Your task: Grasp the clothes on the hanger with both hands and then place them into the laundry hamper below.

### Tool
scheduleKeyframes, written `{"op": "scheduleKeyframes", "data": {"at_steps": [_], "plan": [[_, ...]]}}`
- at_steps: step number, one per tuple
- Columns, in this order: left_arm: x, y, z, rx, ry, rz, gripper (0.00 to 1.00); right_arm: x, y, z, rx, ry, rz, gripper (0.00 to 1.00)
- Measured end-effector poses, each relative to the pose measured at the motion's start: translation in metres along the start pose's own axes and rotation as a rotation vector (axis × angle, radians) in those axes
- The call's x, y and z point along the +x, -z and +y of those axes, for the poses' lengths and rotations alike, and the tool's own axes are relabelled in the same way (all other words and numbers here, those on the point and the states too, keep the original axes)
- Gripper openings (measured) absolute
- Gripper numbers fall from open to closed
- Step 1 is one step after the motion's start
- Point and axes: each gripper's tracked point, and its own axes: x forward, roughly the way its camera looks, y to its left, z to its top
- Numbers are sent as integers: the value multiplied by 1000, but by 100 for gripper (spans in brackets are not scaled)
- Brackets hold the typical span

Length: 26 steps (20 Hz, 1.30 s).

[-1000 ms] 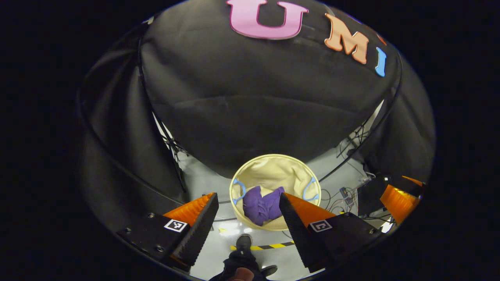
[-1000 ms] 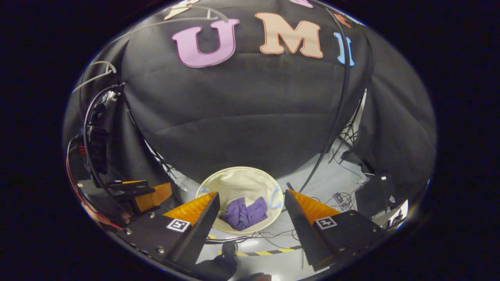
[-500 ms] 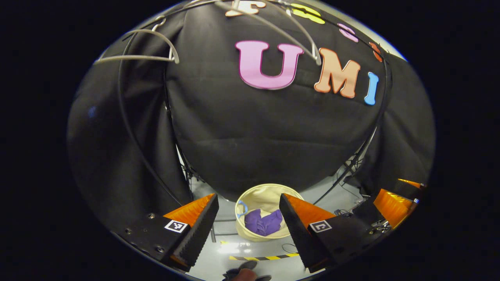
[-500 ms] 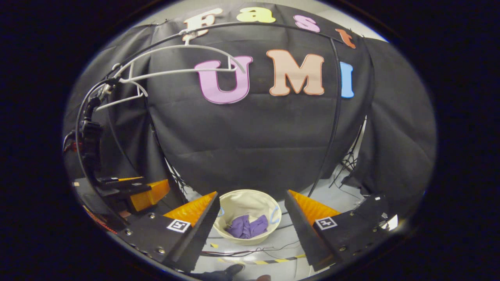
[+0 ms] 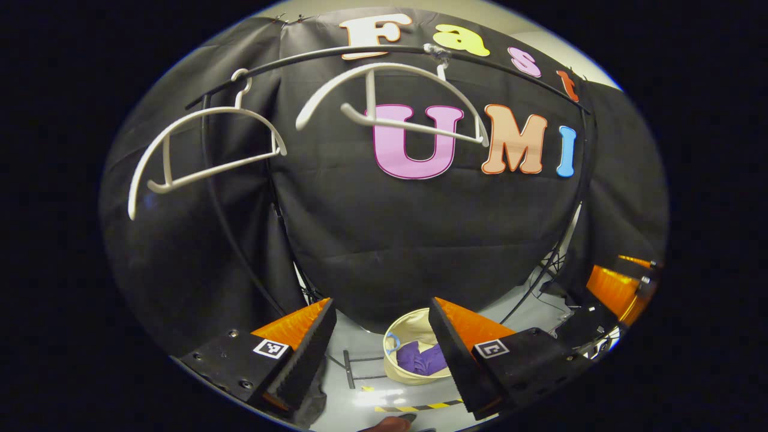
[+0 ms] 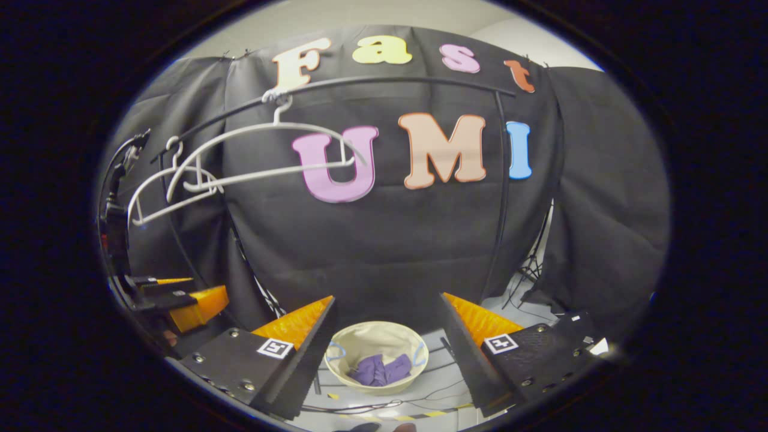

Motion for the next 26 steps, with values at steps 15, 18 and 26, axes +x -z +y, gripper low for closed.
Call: {"op": "scheduleKeyframes", "data": {"at_steps": [15, 18, 26], "plan": [[-79, -101, 12, -98, 51, -195, 92, -82, -95, 0, 18, 7, -285, 94], [-88, -114, 16, -57, 23, -273, 95, -86, -96, -5, 11, -9, -317, 94], [-81, -103, -21, -3, 67, -343, 91, -83, -74, -10, -78, -31, -339, 100]]}}
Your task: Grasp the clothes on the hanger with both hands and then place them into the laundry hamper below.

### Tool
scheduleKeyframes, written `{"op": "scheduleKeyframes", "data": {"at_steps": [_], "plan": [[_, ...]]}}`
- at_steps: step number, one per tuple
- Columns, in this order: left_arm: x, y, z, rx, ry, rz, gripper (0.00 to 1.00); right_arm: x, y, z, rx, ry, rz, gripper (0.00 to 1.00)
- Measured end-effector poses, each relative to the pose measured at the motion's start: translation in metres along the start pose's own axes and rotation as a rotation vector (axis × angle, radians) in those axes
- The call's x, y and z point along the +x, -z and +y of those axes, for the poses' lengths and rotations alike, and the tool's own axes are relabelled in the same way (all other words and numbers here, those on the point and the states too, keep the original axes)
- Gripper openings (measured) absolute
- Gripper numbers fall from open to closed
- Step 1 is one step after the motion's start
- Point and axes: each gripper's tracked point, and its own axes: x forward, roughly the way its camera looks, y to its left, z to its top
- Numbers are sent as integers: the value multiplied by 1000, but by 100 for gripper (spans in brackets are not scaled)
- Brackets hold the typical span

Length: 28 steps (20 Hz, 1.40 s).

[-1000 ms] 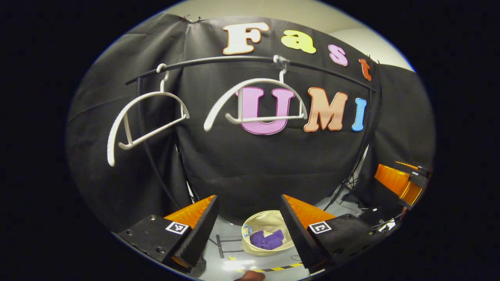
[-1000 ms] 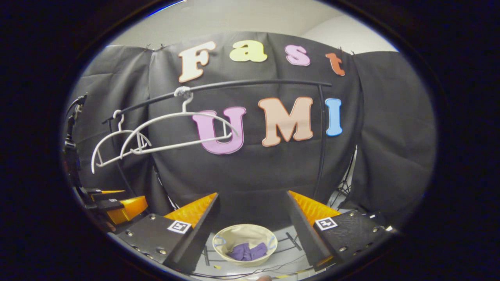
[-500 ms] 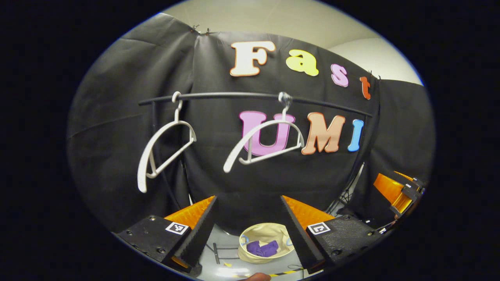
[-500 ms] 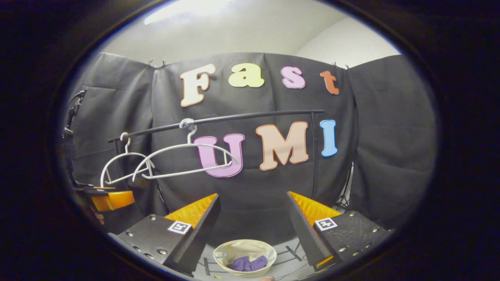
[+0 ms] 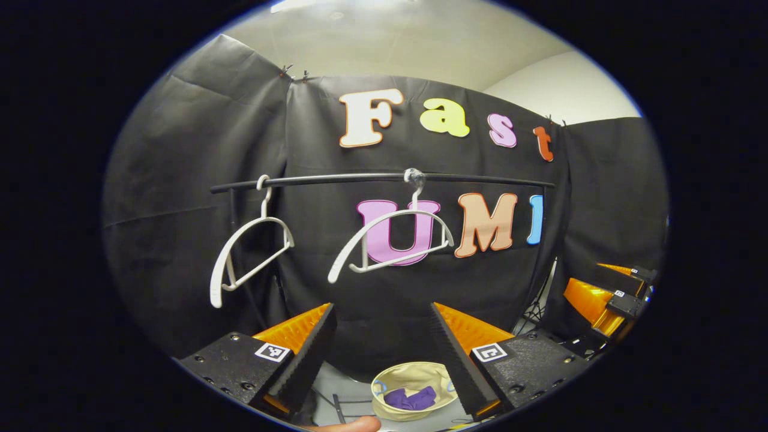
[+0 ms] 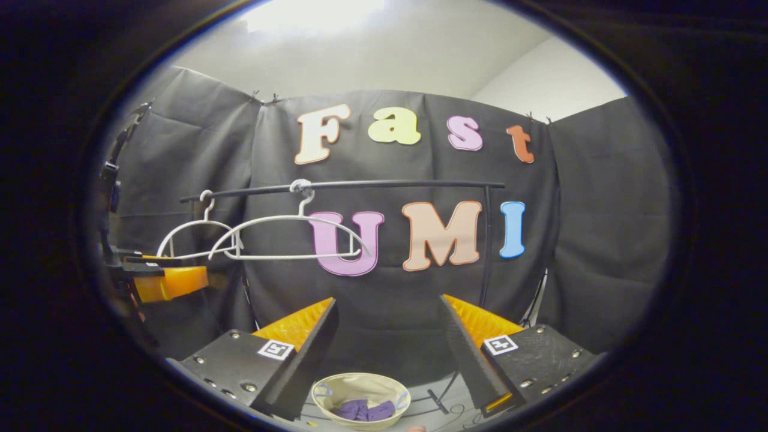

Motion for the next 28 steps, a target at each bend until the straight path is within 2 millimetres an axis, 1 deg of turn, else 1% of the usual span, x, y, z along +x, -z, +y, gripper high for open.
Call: {"op": "scheduleKeyframes", "data": {"at_steps": [1, 2, 4, 5, 6, 8, 9, 12, 13, 14, 17, 19, 21, 22, 24, 25, 26, 27, 28], "plan": [[4, 11, -4, 17, 5, 16, 91, 2, 6, 2, 10, -2, 15, 94], [7, 18, -9, 26, 9, 29, 91, 4, 11, 4, 23, -6, 24, 94], [14, 28, -15, 12, 24, 51, 94, 9, 18, 4, 41, -5, 41, 100], [19, 32, -18, 2, 34, 57, 94, 13, 22, 4, 48, -4, 52, 95], [24, 36, -19, -5, 41, 63, 95, 16, 25, 2, 44, 0, 61, 96], [34, 45, -18, -5, 47, 87, 97, 24, 26, -2, 29, 9, 64, 99], [39, 48, -18, -2, 48, 95, 95, 27, 24, -2, 28, 8, 58, 100], [52, 43, -23, 4, 66, 87, 95, 37, 20, 0, 38, -4, 47, 99], [56, 41, -25, 10, 73, 80, 95, 40, 20, 0, 33, -6, 48, 94], [60, 38, -28, 15, 84, 68, 99, 43, 21, -1, 23, -3, 51, 94], [69, 29, -41, 14, 126, 39, 95, 53, 21, -1, 11, 4, 52, 99], [73, 28, -49, 9, 154, 35, 96, 56, 23, -3, 12, 13, 54, 100], [75, 29, -58, -1, 184, 39, 96, 58, 24, -6, 16, 24, 54, 100], [76, 30, -63, 0, 194, 47, 94, 59, 24, -8, 25, 30, 58, 100], [77, 31, -73, 1, 209, 56, 94, 59, 25, -10, 34, 26, 69, 99], [78, 29, -78, 5, 215, 59, 94, 59, 23, -12, 27, 23, 68, 95], [80, 26, -83, 15, 214, 52, 94, 58, 21, -16, 16, 19, 64, 97], [81, 24, -84, 28, 203, 50, 96, 57, 18, -20, 7, 18, 59, 99], [81, 23, -86, 27, 199, 46, 95, 56, 15, -25, 8, 16, 53, 99]]}}
